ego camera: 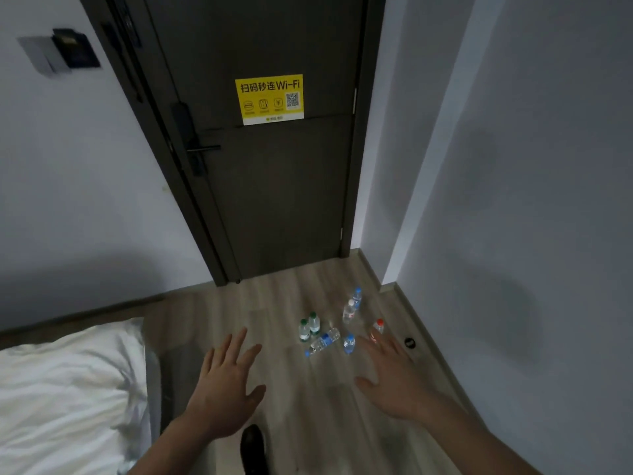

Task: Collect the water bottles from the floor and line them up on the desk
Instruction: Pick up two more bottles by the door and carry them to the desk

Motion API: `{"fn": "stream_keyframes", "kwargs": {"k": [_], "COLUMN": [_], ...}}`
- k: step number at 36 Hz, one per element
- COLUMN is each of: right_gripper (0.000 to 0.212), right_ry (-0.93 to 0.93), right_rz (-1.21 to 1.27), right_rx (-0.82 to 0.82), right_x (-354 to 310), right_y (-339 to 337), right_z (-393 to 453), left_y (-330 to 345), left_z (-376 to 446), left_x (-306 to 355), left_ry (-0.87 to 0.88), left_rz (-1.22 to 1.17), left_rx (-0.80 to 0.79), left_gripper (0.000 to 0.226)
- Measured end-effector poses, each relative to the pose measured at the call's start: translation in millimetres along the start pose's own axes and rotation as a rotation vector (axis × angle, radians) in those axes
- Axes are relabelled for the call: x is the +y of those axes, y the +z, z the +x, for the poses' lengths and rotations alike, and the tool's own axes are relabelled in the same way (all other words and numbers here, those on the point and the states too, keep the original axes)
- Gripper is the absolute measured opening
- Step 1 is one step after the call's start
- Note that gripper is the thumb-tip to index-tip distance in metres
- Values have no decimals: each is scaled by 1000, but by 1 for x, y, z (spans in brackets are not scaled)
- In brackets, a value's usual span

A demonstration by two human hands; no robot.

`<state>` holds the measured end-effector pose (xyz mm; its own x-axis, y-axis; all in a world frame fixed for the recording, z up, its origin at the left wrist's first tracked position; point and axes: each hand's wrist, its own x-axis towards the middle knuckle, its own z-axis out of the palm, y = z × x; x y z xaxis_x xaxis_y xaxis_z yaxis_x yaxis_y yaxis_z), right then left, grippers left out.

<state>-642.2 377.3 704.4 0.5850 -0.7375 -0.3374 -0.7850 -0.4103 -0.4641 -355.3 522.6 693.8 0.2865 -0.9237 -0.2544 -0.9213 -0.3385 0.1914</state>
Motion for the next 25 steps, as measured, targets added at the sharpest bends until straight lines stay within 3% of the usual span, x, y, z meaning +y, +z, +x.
{"fn": "stream_keyframes", "kwargs": {"k": [13, 25], "right_gripper": [78, 75], "right_ry": [199, 368], "right_rz": [43, 148], "right_rx": [-51, 1], "right_x": [-51, -5], "right_y": [-8, -19], "right_z": [168, 271], "left_y": [-45, -48], "left_z": [200, 367], "left_x": [-86, -66], "left_ry": [158, 321], "left_rz": [119, 234], "left_rx": [-166, -324], "left_gripper": [75, 73]}}
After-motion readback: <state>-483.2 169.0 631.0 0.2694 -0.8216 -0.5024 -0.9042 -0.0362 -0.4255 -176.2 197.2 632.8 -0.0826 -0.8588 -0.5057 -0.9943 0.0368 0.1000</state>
